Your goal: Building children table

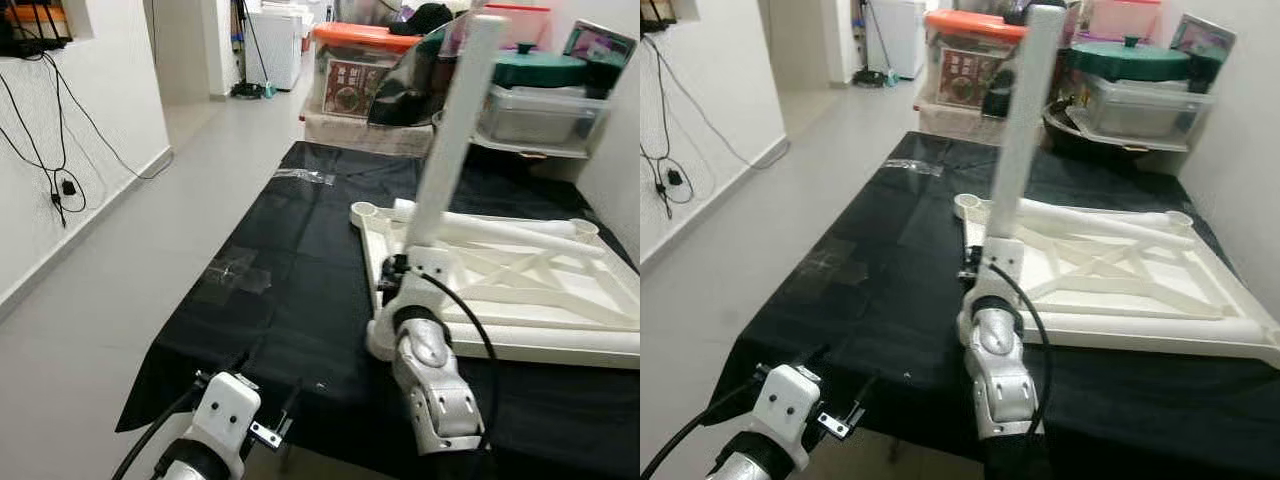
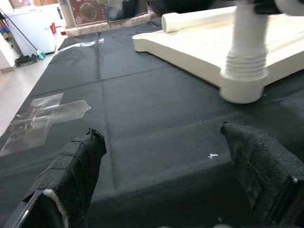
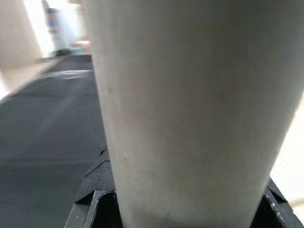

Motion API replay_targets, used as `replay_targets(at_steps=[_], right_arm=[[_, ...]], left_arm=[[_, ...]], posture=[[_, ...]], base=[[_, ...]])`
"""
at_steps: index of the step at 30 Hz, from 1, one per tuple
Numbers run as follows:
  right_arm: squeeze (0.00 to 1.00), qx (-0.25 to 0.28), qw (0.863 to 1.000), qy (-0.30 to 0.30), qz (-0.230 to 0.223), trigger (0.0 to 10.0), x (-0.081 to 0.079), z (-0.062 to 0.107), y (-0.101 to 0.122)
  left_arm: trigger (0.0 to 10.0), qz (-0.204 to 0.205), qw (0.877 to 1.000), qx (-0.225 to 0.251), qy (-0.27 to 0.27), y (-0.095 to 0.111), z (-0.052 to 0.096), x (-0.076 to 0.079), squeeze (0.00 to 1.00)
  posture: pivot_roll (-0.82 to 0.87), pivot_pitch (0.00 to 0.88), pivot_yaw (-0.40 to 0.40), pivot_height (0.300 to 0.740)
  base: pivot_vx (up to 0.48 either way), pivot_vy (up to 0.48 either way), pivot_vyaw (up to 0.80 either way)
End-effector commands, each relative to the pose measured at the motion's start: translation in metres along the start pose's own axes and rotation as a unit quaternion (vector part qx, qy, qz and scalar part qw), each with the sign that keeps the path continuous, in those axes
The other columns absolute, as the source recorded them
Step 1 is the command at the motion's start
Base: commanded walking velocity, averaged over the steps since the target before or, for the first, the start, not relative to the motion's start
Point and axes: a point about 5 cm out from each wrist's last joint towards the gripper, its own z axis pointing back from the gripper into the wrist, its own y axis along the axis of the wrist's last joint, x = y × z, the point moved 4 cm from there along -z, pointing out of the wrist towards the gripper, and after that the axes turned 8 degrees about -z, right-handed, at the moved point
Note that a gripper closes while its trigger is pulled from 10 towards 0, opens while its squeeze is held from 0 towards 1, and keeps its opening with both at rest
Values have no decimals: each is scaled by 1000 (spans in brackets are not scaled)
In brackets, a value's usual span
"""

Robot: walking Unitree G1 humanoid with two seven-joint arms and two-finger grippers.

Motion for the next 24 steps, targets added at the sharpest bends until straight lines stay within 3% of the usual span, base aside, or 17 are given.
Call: replay_targets(at_steps=[1, 6, 7, 9, 10, 15, 18, 19, 20, 21, 24], right_arm=[[0, -64, 995, -45, -57, 0, -9, 10, -25], [0, -71, 994, -49, -69, 0, -16, 13, -25], [0, -68, 995, -39, -62, 3843, -19, 14, -24], [0, -68, 995, -39, -62, 3843, -19, 14, -24], [0, -71, 995, -27, -58, 10000, -22, 16, -25], [0, -76, 996, 6, -52, 10000, -30, 19, -26], [0, -76, 996, 9, -44, 10000, -24, 18, -28], [816, -74, 996, 3, -43, 10000, -22, 17, -27], [816, -74, 996, 3, -43, 10000, -22, 17, -27], [1000, -68, 997, 5, -40, 10000, -21, 16, -25], [1000, -54, 998, 6, -34, 10000, -19, 14, -20]], left_arm=[[10000, -1, 1000, -6, -10, -2, 1, 4, 0], [10000, -2, 1000, -5, -14, -1, 1, 6, 0], [10000, -3, 1000, -5, -15, -1, 1, 6, 0], [10000, -3, 1000, -5, -15, -1, 1, 6, 0], [10000, -3, 1000, -5, -16, -2, 1, 7, 0], [10000, -4, 1000, -6, -19, -3, 1, 8, 0], [10000, -6, 1000, -8, -24, -4, 2, 9, 0], [10000, -7, 1000, -8, -25, -4, 2, 9, 0], [10000, -7, 1000, -8, -25, -4, 2, 9, 0], [10000, -7, 1000, -8, -26, -5, 2, 10, 0], [10000, -7, 1000, -9, -27, -5, 2, 10, 0]], posture=[[108, 49, -90, 740], [108, 49, -88, 740], [107, 48, -88, 740], [107, 48, -88, 740], [106, 46, -86, 740], [105, 39, -83, 740], [105, 33, -80, 740], [105, 31, -80, 740], [105, 31, -80, 740], [104, 30, -79, 740], [101, 25, -77, 740]], base=[[0, 0, 0], [0, 0, 0], [0, 0, 0], [0, 0, 0], [0, 0, 0], [0, 0, 0], [0, 0, 0], [0, 0, 0], [0, 0, 0], [0, 0, 0], [0, 0, 0]])
